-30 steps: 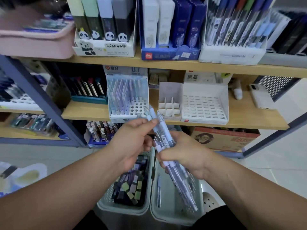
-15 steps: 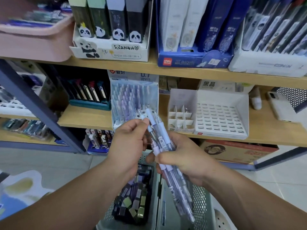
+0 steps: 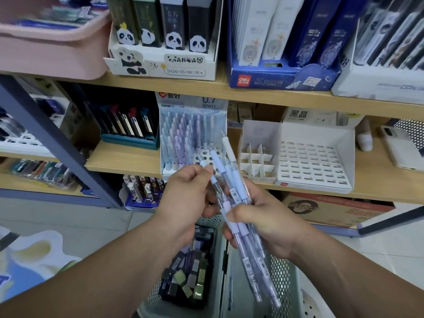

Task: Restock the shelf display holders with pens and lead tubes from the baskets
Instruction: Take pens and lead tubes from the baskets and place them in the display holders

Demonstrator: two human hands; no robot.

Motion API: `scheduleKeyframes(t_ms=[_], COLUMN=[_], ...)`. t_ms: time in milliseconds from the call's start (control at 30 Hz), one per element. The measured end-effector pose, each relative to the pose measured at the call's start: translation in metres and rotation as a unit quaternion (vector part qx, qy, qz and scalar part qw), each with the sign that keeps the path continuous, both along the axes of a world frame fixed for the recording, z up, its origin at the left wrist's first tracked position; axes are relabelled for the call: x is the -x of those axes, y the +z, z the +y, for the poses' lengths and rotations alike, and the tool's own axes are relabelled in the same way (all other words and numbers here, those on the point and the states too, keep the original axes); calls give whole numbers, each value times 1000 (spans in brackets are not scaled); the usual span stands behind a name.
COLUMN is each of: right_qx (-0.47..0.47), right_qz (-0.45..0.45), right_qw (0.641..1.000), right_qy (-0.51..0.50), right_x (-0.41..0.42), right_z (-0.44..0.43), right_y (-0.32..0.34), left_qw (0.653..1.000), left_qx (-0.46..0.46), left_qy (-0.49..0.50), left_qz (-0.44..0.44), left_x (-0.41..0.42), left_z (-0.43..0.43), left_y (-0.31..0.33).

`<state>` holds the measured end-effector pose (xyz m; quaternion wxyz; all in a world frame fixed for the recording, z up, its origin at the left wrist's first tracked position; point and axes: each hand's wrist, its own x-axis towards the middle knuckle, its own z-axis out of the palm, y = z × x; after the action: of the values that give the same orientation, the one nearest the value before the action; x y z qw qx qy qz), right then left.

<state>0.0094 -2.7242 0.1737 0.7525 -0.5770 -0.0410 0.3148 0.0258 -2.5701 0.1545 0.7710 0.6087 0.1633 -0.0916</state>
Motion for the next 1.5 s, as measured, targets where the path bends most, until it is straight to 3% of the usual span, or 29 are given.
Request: scheduleKeyframes(t_ms=[167,400,567,767,967,1067,1233,1500], right_qx=[44,138,165,154,168,159,131,174], right_qz=[-36,-105,-85,-74,-88,-78,-46,-59], right_qw=[998,982,979,977,976,980,987,977], right_qy=[9,-75,-87,-131,-109,-92,-83,-106], right_x=[-1,5,14,21,22,22,23,23], right_z=[-9,-12,-30,-58,-74,-77,-75,-77], right_y=[-6,-17,-33,-43,-44,-46,-51,-66], left_qw=[1000,996,993,982,990,994,991,984], left_qx=[5,-14,-86,-39,-68,-41,-30,-17], left_qy=[19,92,-6,-154,-107,-81,-102,-117], left_qz=[-15,1,77,98,63,68,82,133], left_x=[3,6,7,28,34,29,28,20], left_z=[-4,-17,-34,-65,-70,-68,-70,-82], left_y=[1,-2,-11,-16,-25,-25,-31,-46])
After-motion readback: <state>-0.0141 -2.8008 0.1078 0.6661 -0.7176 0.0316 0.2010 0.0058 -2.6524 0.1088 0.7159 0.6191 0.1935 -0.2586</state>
